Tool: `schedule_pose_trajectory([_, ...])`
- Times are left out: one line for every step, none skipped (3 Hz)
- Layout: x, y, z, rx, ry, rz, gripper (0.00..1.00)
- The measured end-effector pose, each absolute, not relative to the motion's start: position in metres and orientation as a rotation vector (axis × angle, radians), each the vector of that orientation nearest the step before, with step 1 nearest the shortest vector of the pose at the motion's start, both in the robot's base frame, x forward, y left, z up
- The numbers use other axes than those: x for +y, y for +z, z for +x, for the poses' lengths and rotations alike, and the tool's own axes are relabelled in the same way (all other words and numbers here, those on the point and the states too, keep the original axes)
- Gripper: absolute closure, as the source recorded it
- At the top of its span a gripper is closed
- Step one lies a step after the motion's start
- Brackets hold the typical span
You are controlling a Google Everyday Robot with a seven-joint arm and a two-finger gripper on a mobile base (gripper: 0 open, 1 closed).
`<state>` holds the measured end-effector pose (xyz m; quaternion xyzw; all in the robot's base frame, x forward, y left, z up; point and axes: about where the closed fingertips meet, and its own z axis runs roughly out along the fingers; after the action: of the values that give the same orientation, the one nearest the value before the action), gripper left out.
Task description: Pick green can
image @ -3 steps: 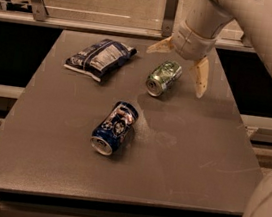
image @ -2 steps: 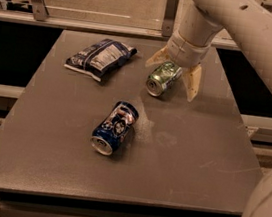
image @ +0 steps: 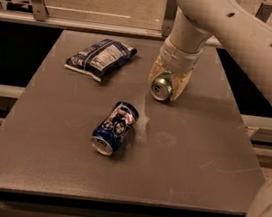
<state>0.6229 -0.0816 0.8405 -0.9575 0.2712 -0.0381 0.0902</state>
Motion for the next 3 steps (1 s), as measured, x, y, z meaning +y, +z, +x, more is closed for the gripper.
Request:
schedule_pose_trajectory([-0.091, 0.854, 0.62, 0.813, -0.054, -2.771, 0.88])
schedule_pose_trajectory([-0.097, 0.903, 0.613, 0.765, 0.017, -2.59, 1.0])
schedule_pose_trajectory([-0.101, 0.946, 0.604, 0.712, 0.083, -2.406, 1.0])
